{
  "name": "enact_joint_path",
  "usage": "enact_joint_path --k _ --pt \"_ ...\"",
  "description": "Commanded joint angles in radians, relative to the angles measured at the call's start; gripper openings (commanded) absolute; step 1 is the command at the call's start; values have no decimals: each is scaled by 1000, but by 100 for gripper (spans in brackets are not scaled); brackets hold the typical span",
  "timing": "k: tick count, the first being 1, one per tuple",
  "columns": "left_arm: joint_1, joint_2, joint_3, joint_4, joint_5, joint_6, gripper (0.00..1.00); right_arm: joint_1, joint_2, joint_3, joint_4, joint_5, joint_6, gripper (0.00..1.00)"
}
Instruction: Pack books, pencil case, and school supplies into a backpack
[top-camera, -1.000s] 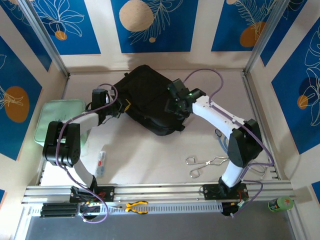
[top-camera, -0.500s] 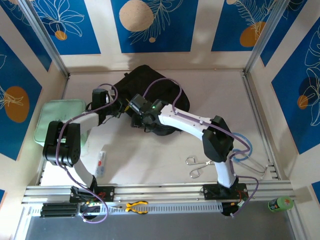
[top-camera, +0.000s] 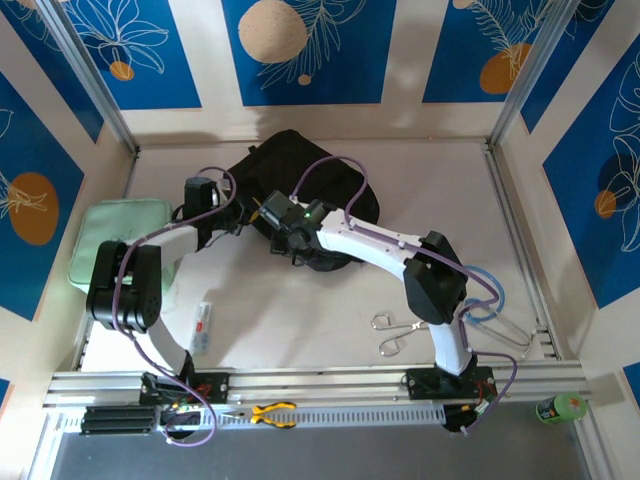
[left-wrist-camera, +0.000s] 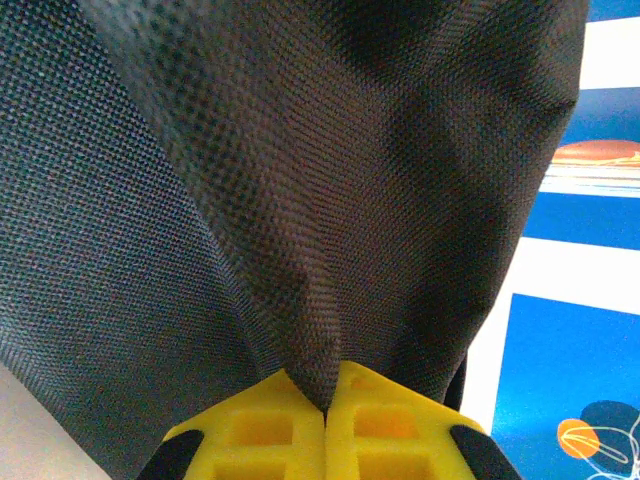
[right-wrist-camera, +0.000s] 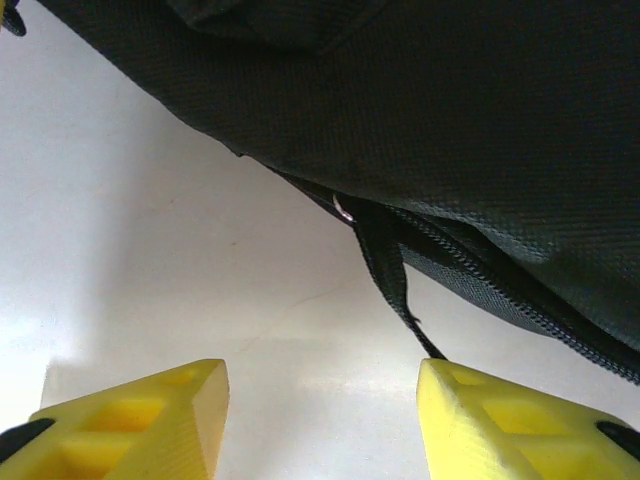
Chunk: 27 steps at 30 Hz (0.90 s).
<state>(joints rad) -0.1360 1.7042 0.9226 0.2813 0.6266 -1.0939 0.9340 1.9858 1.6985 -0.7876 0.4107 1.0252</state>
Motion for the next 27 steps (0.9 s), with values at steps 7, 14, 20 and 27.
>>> enact_joint_path --k 7,14,20,27 --pt "-17 18 13 56 76 1 0 -8 -85 -104 29 17 34 68" --pt "-16 17 15 61 84 -2 0 -40 -29 -93 63 -65 3 58" --pt "-16 22 15 66 88 -7 0 -54 14 -44 76 -76 -51 56" --pt "-16 28 16 79 97 -15 0 -58 82 27 52 -85 -92 55"
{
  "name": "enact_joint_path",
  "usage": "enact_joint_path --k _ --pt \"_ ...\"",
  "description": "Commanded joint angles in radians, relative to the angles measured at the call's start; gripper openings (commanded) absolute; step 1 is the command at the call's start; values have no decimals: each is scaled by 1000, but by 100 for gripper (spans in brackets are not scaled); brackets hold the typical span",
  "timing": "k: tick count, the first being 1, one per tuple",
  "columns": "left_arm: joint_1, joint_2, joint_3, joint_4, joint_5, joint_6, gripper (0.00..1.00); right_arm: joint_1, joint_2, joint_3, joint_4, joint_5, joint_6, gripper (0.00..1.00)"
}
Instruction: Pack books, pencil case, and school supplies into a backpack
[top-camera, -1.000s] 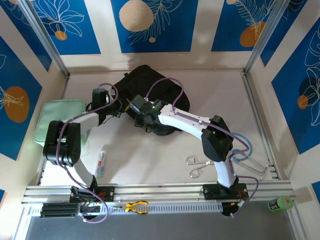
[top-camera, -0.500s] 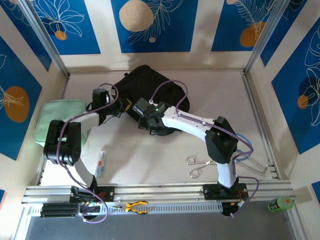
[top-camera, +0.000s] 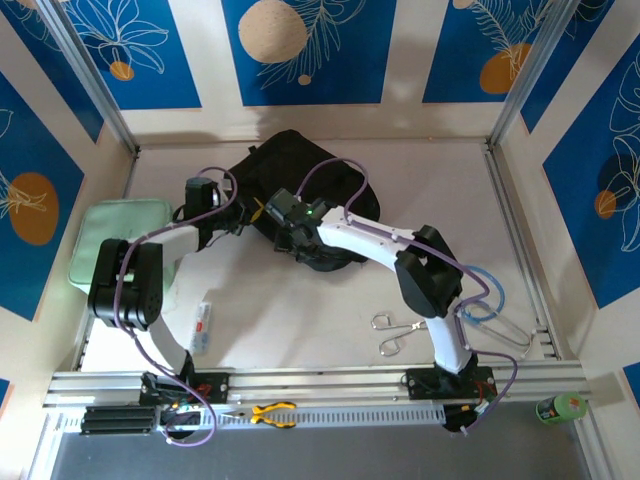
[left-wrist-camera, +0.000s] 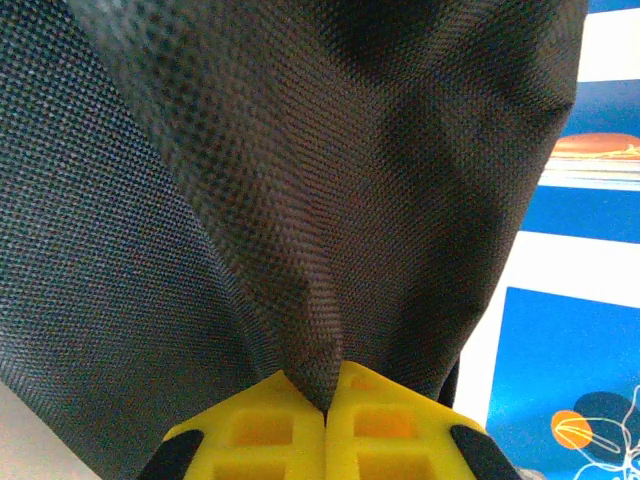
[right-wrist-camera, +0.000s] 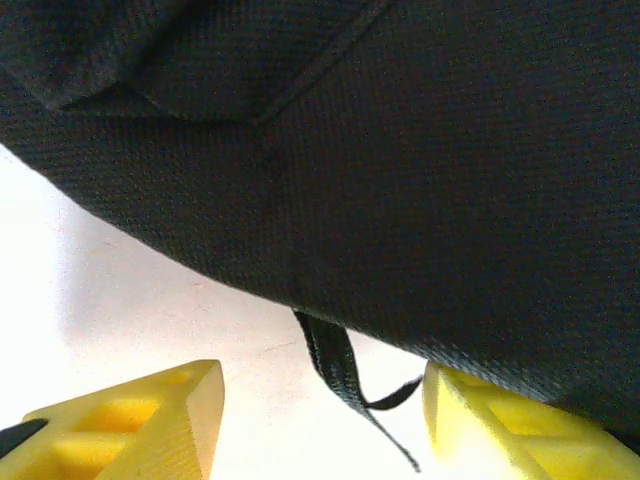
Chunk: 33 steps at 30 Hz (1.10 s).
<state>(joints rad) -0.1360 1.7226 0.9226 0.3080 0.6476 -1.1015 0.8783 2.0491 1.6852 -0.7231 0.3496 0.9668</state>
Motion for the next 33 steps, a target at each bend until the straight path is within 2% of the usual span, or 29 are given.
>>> enact_joint_path --k 1,18,21,26,33 --pt "-17 10 16 52 77 -10 0 -2 20 42 -7 -27 -38 53" --pt "-16 11 16 52 76 -11 0 -17 35 54 -37 47 -41 25" --pt "-16 10 15 52 73 -12 0 -16 36 54 -45 57 -45 18" --pt "-16 10 15 46 66 -8 0 -13 16 42 -64 87 -43 0" --pt "-16 24 32 11 24 24 0 0 -136 -140 -20 125 -65 0"
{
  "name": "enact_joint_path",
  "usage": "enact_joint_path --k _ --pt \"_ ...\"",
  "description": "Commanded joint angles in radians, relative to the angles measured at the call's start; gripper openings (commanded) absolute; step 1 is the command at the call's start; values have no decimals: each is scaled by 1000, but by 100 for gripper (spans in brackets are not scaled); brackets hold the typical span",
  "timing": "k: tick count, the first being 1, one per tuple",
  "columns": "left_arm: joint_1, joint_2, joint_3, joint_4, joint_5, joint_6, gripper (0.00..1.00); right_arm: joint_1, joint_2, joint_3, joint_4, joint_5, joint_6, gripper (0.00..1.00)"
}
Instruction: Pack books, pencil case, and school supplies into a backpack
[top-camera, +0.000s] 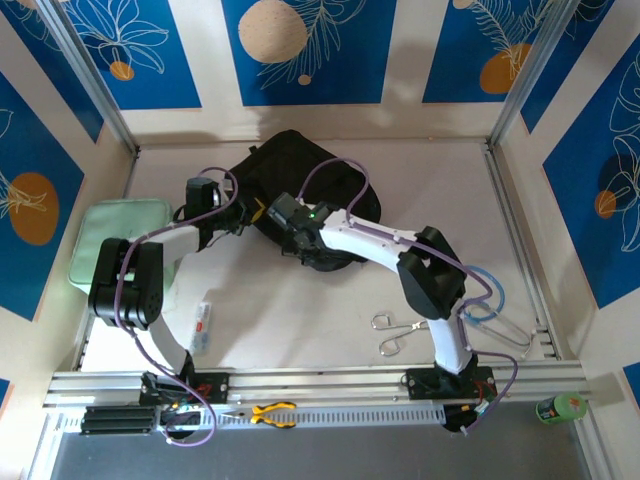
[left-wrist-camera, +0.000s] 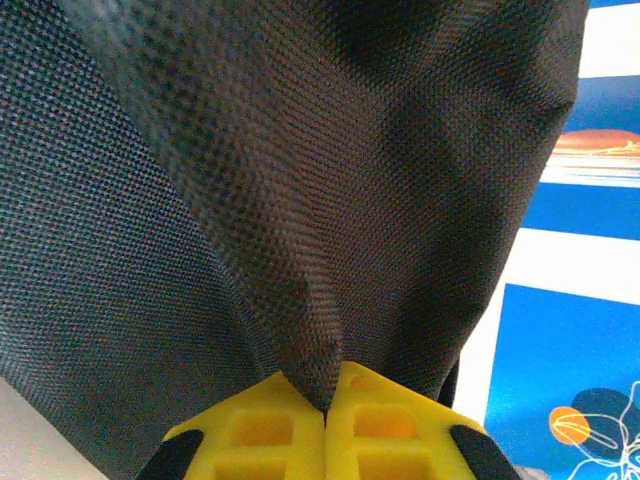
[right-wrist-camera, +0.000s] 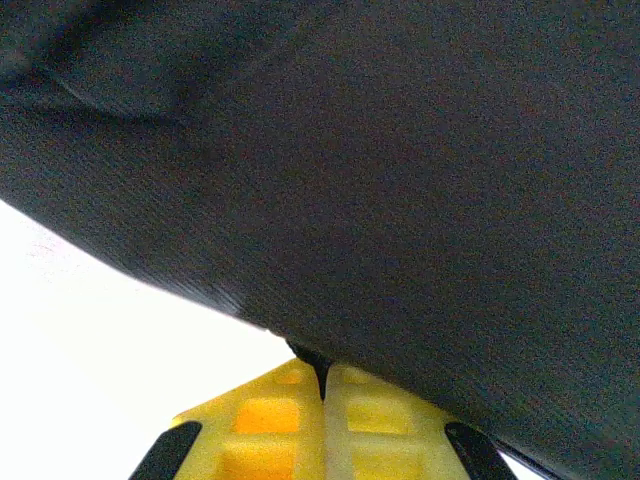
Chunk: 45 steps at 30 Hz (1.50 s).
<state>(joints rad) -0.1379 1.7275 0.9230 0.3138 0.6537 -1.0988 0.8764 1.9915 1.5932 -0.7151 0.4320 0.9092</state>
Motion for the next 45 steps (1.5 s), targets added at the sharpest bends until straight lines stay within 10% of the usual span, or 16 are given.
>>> enact_joint_path --k 1,26,37,45 --pt "-14 24 34 -2 9 30 0 2 -95 -70 -39 41 -6 0" --pt "-12 132 101 -25 -48 59 0 -38 -348 -388 -243 108 164 0" --pt "-11 187 153 -33 -17 84 0 -93 -408 -438 -23 -21 2 0" --pt "36 111 139 -177 -125 163 50 -93 -301 -317 195 -246 -228 0"
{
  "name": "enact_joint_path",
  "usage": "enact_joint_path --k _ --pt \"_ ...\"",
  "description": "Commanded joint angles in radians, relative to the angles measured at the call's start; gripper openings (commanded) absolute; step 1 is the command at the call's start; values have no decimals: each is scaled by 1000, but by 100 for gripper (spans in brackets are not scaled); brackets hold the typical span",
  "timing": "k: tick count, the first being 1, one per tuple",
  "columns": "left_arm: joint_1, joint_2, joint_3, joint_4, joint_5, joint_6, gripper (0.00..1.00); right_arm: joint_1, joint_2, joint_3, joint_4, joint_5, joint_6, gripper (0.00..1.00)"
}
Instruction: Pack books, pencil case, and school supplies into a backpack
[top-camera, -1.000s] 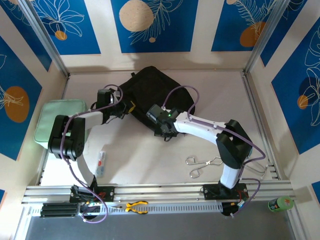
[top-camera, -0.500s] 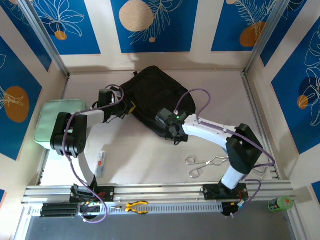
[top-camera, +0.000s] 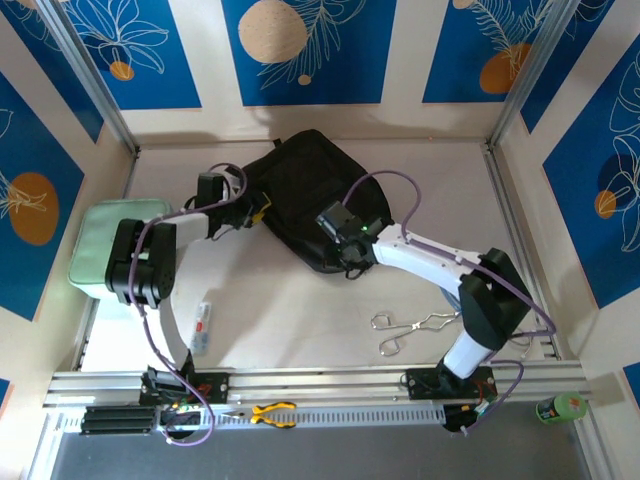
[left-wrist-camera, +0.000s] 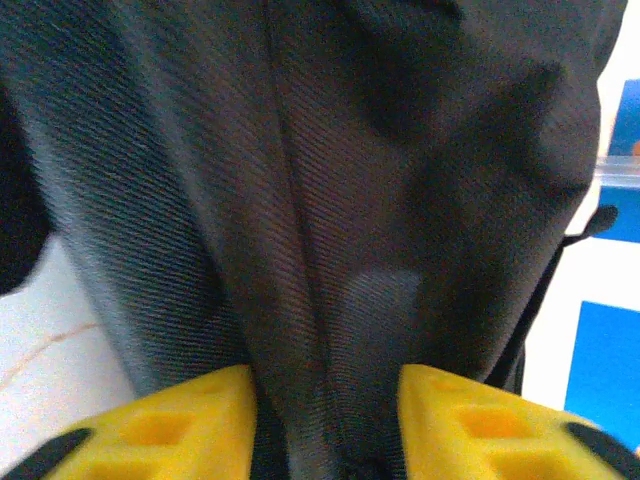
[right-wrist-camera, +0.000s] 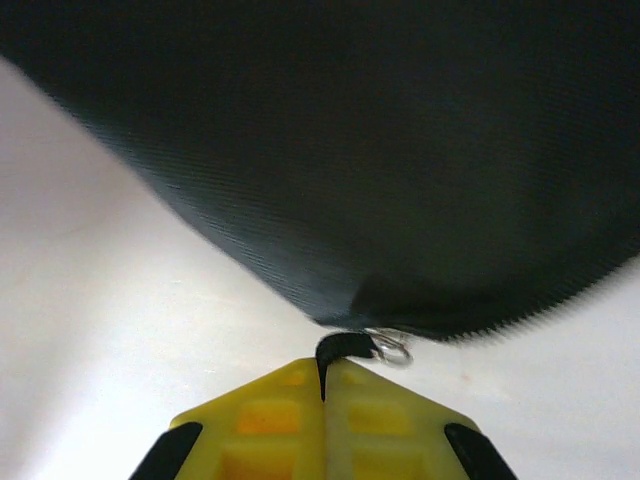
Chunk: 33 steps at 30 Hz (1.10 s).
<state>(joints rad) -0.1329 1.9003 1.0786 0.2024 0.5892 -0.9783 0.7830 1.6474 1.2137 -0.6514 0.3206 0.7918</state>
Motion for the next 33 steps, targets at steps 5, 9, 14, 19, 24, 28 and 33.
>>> enact_joint_path --k 5,9,14,19,24,28,33 --pt "44 -180 -130 -100 -91 39 56 18 154 195 185 -217 -145 0" --pt "44 -287 -238 -131 -162 24 58 36 229 281 226 -266 -156 0" --pt "35 -340 -310 -87 -83 -40 56 58 291 346 234 -306 -172 0" --pt "-12 -329 -350 50 -7 -174 54 65 288 330 241 -328 -168 0" --pt "-59 -266 -342 156 1 -232 55 64 251 271 276 -357 -154 0" --pt "-75 -221 -339 241 13 -256 62 59 236 236 290 -376 -141 0" --pt "-82 -180 -320 202 -6 -230 55 56 218 207 290 -368 -132 0"
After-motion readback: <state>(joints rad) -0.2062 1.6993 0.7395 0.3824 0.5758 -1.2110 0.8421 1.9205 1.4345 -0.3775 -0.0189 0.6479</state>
